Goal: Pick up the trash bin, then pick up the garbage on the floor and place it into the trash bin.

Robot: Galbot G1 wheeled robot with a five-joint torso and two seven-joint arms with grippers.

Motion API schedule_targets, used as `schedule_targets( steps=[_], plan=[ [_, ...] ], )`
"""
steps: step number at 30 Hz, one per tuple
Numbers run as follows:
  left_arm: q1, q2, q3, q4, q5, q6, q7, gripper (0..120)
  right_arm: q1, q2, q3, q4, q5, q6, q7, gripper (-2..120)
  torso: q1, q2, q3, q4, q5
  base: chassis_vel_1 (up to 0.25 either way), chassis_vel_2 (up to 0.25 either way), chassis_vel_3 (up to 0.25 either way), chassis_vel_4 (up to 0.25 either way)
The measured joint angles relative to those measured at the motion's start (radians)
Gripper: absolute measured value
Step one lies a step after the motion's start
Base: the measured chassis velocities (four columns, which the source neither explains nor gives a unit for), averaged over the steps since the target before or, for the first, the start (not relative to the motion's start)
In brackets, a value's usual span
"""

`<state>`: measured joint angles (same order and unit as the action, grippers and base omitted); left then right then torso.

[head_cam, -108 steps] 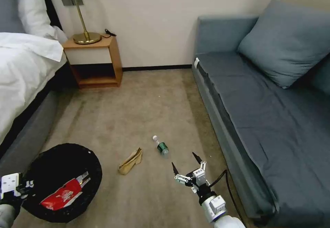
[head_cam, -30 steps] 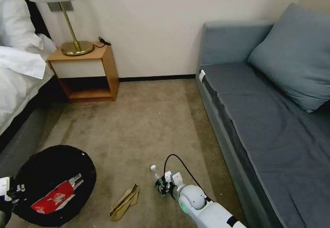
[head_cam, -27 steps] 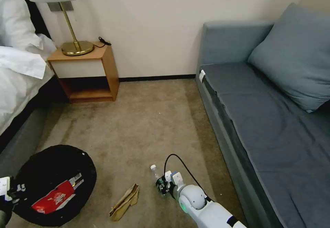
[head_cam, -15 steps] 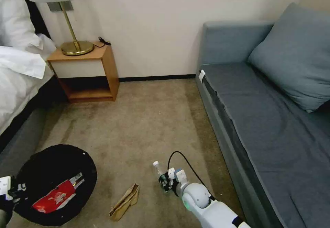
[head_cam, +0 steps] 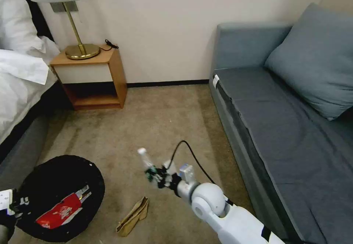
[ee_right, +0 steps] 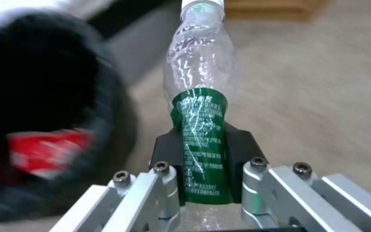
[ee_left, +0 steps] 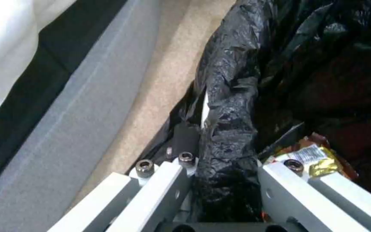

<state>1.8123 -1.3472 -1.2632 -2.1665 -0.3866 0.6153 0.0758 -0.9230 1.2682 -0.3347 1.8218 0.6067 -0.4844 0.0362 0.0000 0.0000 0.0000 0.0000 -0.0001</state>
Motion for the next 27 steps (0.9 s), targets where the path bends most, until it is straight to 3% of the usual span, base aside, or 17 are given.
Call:
schedule_targets(
  steps=[8, 13, 20, 27],
  plan=[
    [0.003, -0.016, 0.007, -0.018, 0.008, 0.000, -0.001, 3, 0.162, 0.153, -0.182, -0.082, 0.039, 0.131, -0.006, 18, 0.000, 0.000, 0.000, 0.0001, -0.0003, 0.000, 0.000, 0.000, 0.000],
    [0.003, -0.016, 0.007, -0.025, 0.009, 0.002, -0.001, 3, 0.167, 0.240, -0.228, -0.148, 0.009, 0.161, 0.002, 18, 0.000, 0.000, 0.000, 0.0001, -0.0002, 0.000, 0.000, 0.000, 0.000],
    [0.006, -0.018, 0.004, -0.028, 0.008, 0.003, -0.001, 3, 0.143, 0.281, -0.246, -0.172, -0.011, 0.164, 0.009, 19, 0.000, 0.000, 0.000, 0.0000, -0.0001, 0.000, 0.000, 0.000, 0.000],
    [0.009, -0.019, 0.006, -0.028, 0.005, 0.003, 0.001, 3, 0.124, 0.291, -0.257, -0.188, -0.025, 0.159, 0.015, 42, 0.000, 0.000, 0.000, 0.0000, -0.0001, 0.000, 0.000, 0.000, 0.000]
  ],
)
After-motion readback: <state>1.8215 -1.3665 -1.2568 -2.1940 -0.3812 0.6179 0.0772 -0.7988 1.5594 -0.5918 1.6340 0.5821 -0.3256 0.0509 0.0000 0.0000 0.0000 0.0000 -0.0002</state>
